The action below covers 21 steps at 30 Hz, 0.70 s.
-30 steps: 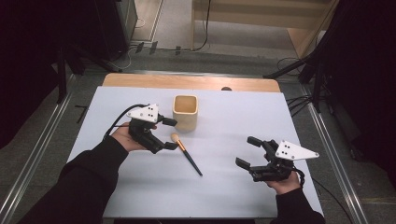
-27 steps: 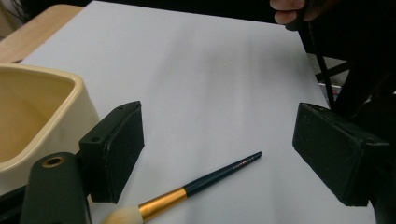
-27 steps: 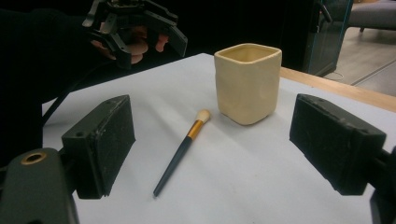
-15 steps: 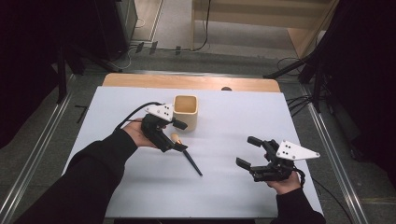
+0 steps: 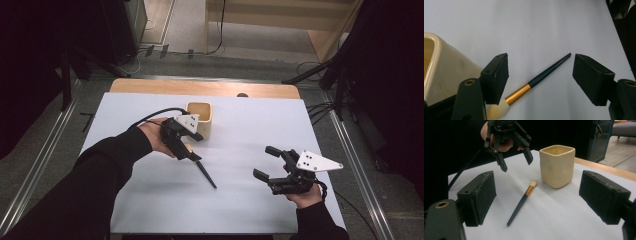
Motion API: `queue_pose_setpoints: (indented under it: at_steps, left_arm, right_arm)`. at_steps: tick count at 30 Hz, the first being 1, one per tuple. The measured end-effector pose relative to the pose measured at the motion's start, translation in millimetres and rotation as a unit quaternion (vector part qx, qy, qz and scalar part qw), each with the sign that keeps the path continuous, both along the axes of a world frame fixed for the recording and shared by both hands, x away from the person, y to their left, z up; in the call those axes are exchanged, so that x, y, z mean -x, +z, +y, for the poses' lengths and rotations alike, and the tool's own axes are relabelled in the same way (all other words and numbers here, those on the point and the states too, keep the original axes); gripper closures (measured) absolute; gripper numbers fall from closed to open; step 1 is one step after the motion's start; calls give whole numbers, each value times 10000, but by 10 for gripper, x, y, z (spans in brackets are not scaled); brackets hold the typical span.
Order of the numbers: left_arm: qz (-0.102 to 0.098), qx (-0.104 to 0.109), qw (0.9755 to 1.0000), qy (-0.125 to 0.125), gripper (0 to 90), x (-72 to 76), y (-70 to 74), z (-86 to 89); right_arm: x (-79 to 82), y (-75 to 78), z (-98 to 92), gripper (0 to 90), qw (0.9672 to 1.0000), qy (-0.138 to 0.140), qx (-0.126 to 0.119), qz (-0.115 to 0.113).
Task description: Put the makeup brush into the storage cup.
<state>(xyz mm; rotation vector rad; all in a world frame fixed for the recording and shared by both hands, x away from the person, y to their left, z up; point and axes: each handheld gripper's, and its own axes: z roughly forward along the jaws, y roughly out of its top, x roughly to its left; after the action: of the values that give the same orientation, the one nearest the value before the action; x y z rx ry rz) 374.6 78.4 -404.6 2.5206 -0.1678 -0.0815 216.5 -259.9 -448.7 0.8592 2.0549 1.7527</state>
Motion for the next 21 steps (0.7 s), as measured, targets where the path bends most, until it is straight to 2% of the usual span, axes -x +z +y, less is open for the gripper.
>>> queue_pose_setpoints:
  at_steps: [1, 4, 5, 6, 8, 9, 10, 11, 12, 15, 18, 21]
  left_arm:
    - [0, 0, 10000, 0, 302, 0, 0, 0]
    - [-117, -239, 9996, 8, 301, -13, -7, -12]
    - [-117, -239, 9996, 8, 301, -13, -7, -12]
    - [-165, -447, 9988, -111, 296, -15, -25, -26]
    - [-153, -595, 9979, -183, 295, -8, -35, -47]
    - [-153, -595, 9979, -183, 295, -8, -35, -47]
    - [-249, -729, 9965, -328, 295, -8, -29, -73]
    - [-249, -729, 9965, -328, 295, -8, -29, -73]
    - [-366, -844, 9947, -455, 296, -4, -31, -102]
    - [-511, -1033, 9915, -607, 294, 10, -28, -147]
    - [-689, -1128, 9886, -717, 295, 21, -34, -195]
    - [-824, -1289, 9843, -877, 295, 18, -39, -243]
  right_arm:
    - [0, 0, 0, 150, 10000, 0, 0, 0]
    - [1, 0, -6, 150, 10000, -5, 4, 1]
    - [1, 0, -6, 150, 10000, -5, 4, 1]
    - [1, -1, -7, 150, 10000, -3, 3, 7]
    - [0, -1, -5, 150, 10000, -1, 11, 15]
    - [0, -1, -5, 150, 10000, -1, 11, 15]
    - [-1, -1, -3, 150, 10000, 6, 16, 7]
    - [-1, -1, -3, 150, 10000, 6, 16, 7]
    - [0, 0, -4, 150, 10000, 7, 14, 10]
    - [1, 0, -8, 150, 10000, 12, 11, 10]
    - [0, 0, -11, 150, 10000, 9, 7, 6]
    - [1, 0, -14, 150, 10000, 10, 9, 0]
